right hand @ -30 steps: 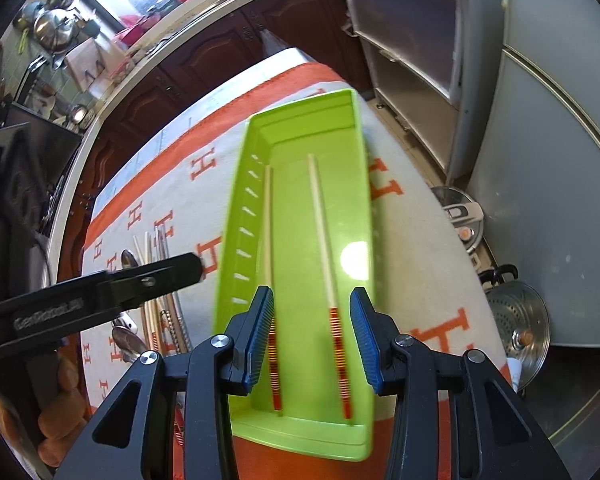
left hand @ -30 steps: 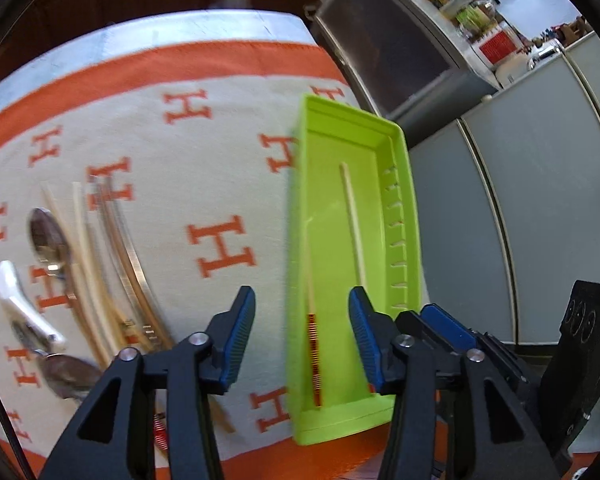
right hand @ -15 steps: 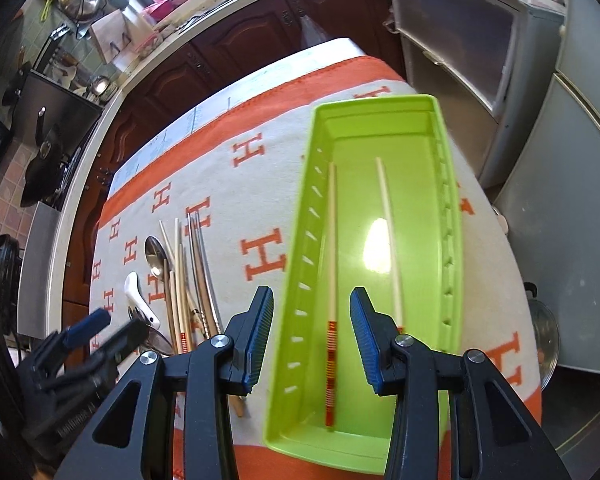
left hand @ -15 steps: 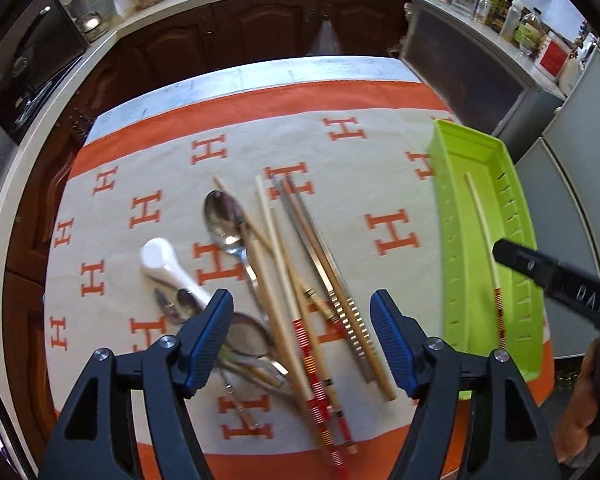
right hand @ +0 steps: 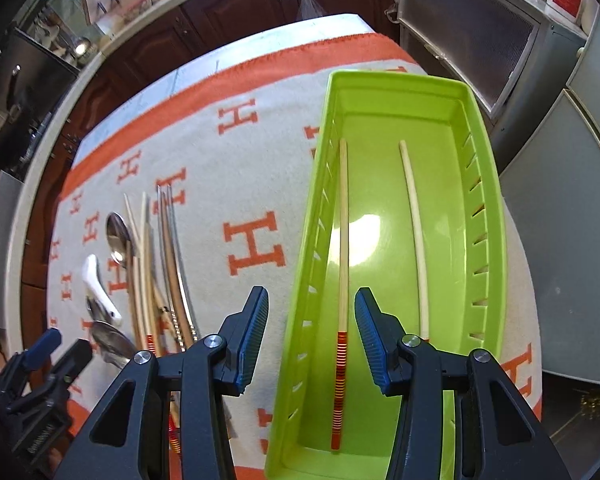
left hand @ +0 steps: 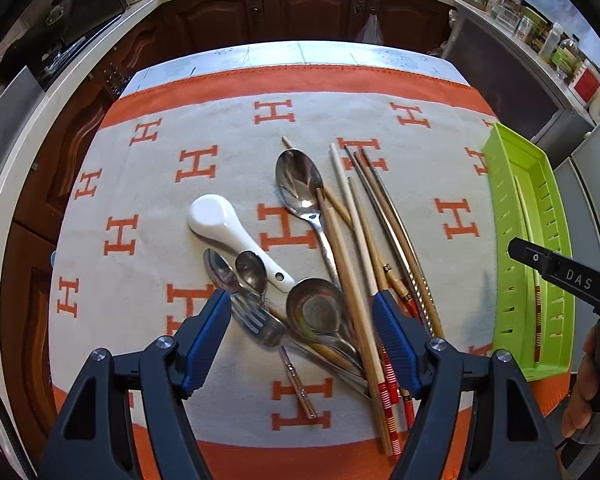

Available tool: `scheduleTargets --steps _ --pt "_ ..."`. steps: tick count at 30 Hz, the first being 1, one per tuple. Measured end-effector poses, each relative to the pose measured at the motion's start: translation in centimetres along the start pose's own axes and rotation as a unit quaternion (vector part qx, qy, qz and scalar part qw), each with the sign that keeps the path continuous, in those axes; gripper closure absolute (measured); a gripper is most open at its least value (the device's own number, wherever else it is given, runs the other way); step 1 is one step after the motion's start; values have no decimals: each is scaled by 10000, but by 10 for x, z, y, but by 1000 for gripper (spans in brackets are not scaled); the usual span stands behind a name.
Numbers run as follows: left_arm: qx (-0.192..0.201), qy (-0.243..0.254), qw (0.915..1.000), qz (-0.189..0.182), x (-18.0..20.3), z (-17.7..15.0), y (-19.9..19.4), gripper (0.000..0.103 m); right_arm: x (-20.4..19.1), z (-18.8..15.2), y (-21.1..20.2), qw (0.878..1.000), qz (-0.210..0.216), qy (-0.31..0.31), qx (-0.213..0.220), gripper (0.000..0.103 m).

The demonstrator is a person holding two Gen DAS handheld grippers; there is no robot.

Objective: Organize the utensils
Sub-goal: 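Move the right gripper back to the pile and grasp a dark wooden chopstick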

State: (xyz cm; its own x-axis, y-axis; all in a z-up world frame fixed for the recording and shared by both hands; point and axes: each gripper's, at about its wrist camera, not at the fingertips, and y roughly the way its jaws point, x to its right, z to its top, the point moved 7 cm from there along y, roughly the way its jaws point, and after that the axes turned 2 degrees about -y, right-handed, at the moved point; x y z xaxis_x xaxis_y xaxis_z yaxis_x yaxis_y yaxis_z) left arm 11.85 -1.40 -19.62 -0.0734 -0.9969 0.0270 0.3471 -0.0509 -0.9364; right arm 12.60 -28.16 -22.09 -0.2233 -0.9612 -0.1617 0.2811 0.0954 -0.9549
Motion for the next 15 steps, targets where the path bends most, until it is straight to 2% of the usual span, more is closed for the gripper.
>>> scheduleTargets --steps 3,5,7,12,15 --pt "-26 -37 10000 -52 -6 -2 3 32 -5 -3 6 9995 -252 -194 60 63" --pt "-66 -60 9999 -67 -9 -3 7 32 -10 -4 10 9984 -386 -388 104 81" --pt "-112 -81 9999 -87 -11 -4 9 32 -17 -6 10 9978 -351 -538 136 90" --pt "-120 -125 9998 -133 -14 -5 10 32 -31 -13 8 9914 -712 -1026 379 91" --pt "-129 -163 9997 -140 -17 -6 11 31 -38 -19 5 9895 -669 -1216 410 92"
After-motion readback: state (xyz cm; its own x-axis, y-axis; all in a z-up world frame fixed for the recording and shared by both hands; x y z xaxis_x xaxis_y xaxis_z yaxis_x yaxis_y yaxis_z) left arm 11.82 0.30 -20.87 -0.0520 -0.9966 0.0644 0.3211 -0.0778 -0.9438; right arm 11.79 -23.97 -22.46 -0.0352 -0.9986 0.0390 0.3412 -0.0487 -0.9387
